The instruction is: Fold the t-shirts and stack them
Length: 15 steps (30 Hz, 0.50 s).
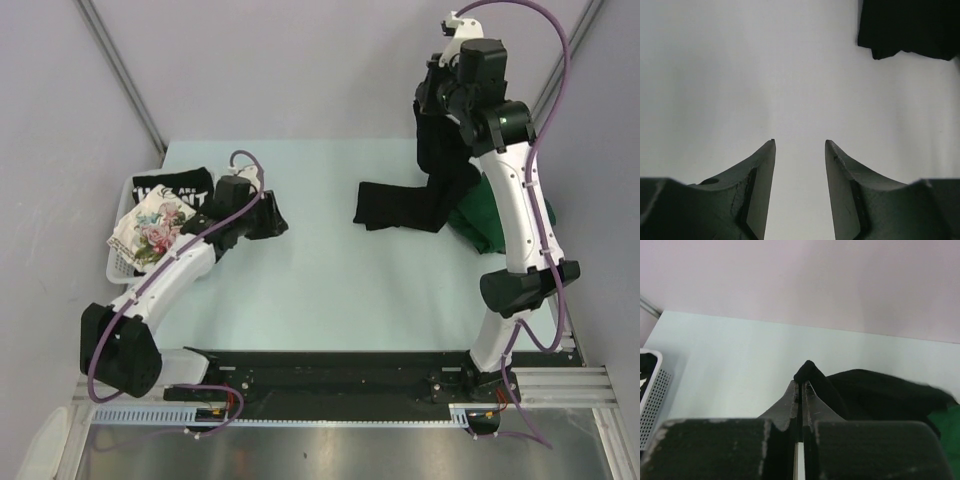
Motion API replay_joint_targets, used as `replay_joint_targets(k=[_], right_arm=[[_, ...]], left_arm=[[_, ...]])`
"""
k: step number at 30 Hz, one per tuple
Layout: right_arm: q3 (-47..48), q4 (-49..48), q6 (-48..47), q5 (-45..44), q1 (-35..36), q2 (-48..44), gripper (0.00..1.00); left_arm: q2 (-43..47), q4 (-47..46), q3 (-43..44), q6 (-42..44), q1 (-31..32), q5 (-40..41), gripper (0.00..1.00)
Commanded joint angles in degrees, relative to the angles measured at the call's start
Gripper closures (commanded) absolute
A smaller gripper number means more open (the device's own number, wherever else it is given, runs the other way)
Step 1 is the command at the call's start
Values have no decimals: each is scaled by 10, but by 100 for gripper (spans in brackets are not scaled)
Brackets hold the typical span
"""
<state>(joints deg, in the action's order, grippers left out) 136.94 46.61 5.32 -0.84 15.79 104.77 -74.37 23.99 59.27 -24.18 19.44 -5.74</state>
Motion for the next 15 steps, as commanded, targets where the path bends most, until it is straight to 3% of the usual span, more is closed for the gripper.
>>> replay_joint_targets(k=[1,7,15], right_arm=[[-10,-34,-11,-7,10,-25,100],[-47,-35,-19,-17,8,-40,100],[-137,-41,-33,-41,-2,-91,100]], left_arm=[[-23,-40,2,-24,42,-29,51],[-78,-80,8,-43,98,-38,51],[-236,-108,122,-51,166,-53,50]])
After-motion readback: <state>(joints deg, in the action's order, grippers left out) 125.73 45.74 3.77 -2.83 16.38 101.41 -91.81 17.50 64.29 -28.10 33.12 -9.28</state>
